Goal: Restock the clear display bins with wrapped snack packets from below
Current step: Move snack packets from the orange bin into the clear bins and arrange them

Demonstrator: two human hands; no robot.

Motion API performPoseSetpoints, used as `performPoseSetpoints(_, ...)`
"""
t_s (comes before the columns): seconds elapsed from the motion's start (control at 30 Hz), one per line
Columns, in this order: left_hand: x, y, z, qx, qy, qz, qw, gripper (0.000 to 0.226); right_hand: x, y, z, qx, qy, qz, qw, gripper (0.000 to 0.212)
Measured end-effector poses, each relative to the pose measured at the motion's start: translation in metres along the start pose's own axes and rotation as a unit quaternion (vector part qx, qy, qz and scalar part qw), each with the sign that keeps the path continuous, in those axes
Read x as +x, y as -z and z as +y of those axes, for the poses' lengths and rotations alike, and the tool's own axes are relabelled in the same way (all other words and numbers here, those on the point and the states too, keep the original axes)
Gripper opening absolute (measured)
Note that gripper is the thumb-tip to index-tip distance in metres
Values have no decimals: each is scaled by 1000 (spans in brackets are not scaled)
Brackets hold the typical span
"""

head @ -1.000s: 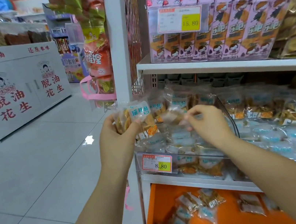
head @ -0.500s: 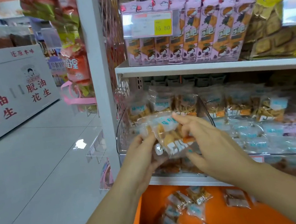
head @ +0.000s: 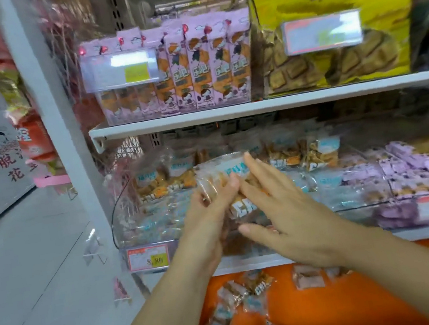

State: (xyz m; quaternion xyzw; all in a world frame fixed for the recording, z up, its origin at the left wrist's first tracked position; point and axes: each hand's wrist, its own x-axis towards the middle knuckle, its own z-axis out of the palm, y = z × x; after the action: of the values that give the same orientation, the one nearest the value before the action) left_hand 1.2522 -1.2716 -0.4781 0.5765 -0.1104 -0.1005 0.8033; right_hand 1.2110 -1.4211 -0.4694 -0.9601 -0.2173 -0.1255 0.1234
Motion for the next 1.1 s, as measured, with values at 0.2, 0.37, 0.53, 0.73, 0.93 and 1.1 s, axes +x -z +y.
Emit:
performPoseSetpoints(0.2,33,-58,-26,50,-7,7,999,35,-41,27,58,231,-51,83,968,48)
performPoseSetpoints(0.37,70,-107,-46,135,-30,-39,990,35,-59,34,114,207,-113,201,951,48)
performPoseSetpoints(0.53,107,-145,-66,266,-65,-78,959,74,-67,30,175,130,-183,202,953,56)
performPoseSetpoints(0.73,147,-142,-90,361,-58,-104,925,54,-60,13,202,70,-231,132,962,67)
performPoseSetpoints(0.93,155,-146,-93,472,-139,-69,868,45,-41,17,206,16,-235,171,957,65)
performPoseSetpoints(1.1,131,-149,-94,538,-152,-87,824,89,-39,7,201,-6,-271,128,954,67)
